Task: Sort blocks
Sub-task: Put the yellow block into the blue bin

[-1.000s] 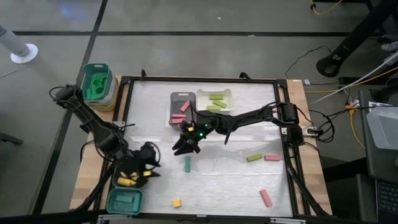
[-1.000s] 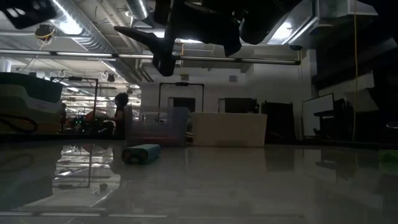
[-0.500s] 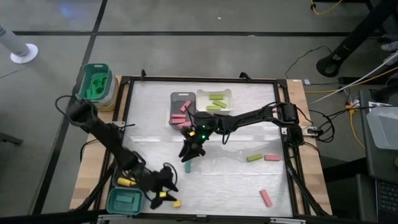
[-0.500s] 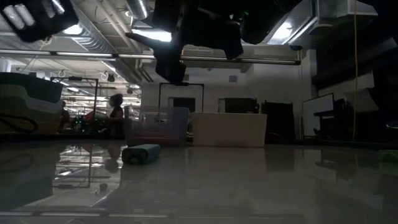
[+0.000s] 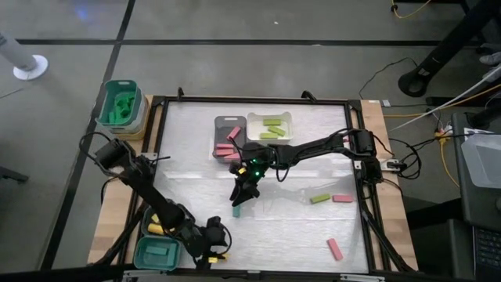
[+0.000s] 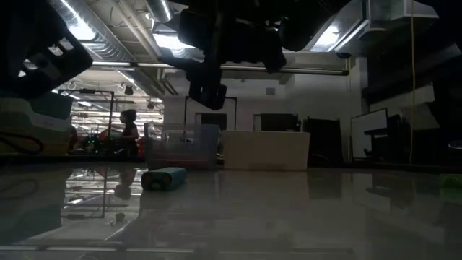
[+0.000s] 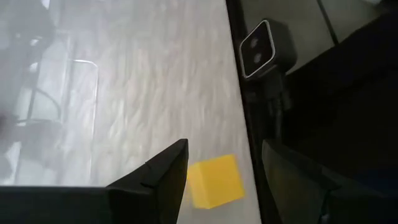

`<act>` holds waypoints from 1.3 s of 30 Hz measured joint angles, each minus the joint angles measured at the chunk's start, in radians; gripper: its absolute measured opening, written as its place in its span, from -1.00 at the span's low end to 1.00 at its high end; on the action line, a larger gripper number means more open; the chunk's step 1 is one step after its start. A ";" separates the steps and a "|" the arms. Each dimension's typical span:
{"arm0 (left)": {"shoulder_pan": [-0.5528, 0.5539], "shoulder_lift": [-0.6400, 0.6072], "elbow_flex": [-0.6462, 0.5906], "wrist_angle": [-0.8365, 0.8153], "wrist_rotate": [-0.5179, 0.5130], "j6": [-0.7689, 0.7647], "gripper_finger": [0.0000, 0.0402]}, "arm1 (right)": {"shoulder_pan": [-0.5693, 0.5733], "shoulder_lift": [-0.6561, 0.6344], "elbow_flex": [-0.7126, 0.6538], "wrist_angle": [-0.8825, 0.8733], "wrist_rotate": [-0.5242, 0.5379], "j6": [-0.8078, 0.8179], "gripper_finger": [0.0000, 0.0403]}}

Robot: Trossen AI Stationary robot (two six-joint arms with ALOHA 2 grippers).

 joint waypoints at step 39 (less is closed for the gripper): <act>-0.050 0.045 0.030 -0.075 -0.031 -0.025 -0.03 | 0.000 0.000 0.000 -0.009 0.048 -0.077 0.38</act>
